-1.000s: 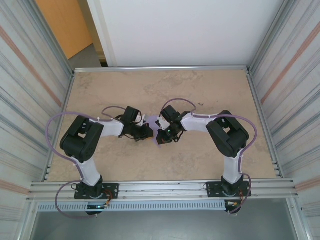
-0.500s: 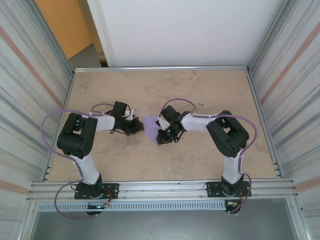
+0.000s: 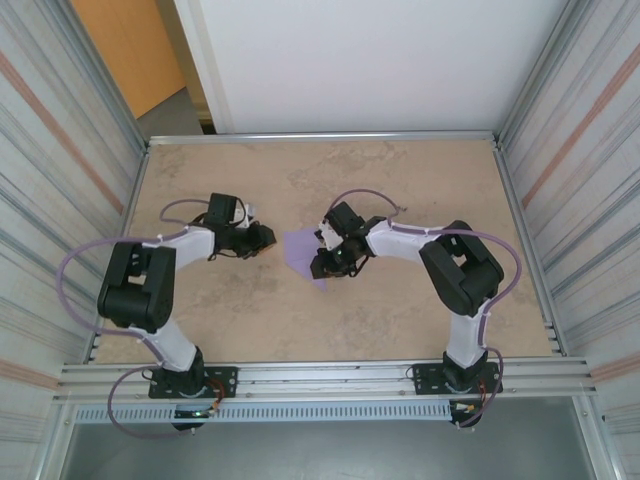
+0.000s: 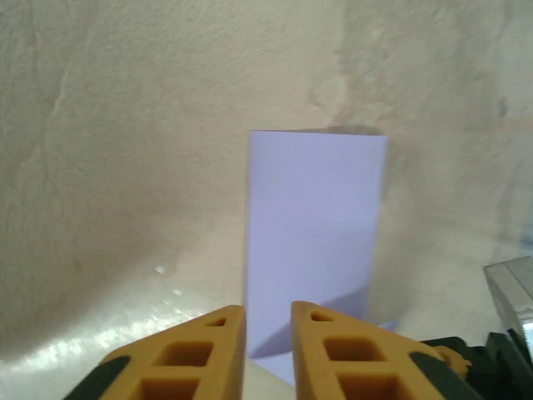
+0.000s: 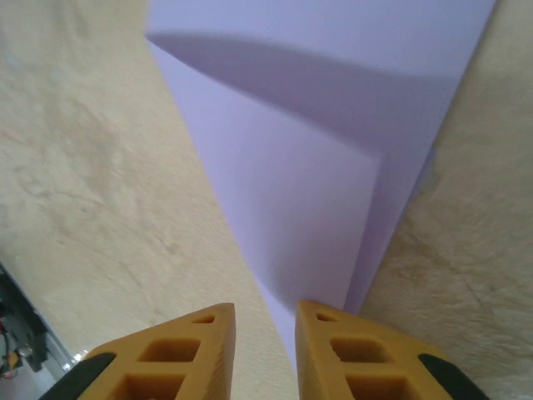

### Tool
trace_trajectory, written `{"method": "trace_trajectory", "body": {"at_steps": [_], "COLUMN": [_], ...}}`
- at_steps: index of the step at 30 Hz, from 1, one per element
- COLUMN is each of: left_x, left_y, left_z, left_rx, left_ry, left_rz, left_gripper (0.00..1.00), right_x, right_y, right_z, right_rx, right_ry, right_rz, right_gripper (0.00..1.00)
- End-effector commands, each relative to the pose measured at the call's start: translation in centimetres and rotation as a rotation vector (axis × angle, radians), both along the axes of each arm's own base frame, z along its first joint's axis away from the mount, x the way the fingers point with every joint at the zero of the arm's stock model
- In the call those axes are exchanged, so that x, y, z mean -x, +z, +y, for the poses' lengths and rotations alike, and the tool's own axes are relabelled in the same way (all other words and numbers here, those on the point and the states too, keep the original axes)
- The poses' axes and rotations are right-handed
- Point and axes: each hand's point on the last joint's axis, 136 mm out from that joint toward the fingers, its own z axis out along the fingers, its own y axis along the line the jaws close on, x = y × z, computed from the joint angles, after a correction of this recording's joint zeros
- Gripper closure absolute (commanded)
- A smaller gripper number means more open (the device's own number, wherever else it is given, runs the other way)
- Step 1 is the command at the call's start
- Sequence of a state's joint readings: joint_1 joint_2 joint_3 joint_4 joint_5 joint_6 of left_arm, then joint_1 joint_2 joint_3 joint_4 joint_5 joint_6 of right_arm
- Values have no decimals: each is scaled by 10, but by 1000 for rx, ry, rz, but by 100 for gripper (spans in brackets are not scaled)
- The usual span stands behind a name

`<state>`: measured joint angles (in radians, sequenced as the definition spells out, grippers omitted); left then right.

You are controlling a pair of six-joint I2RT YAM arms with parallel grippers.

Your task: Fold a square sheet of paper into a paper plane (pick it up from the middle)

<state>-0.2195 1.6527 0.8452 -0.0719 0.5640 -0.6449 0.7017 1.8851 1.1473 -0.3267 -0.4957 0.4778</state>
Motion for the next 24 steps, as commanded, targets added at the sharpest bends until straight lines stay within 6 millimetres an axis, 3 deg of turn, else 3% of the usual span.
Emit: {"method": "trace_trajectory", "body": {"at_steps": [1, 6, 11, 24], "left_x": [16, 34, 44, 40], "left_y": [6, -2, -12, -28], "left_z": [-10, -27, -37, -43], "left_rx": [72, 156, 163, 143], "left_ry": [36, 38, 1, 0], "left_rz": [31, 82, 115, 176], "left_gripper": [72, 64, 64, 65], "right_x": [-15, -28, -42, -38], "right_y": [28, 9, -7, -30], "right_z": [13, 11, 0, -12], "right_rx": [-90, -42, -4, 43], "right_ry": [-65, -118, -172, -178], "right_rz": [-40, -31, -15, 33], "right_gripper": [72, 73, 72, 75]}}
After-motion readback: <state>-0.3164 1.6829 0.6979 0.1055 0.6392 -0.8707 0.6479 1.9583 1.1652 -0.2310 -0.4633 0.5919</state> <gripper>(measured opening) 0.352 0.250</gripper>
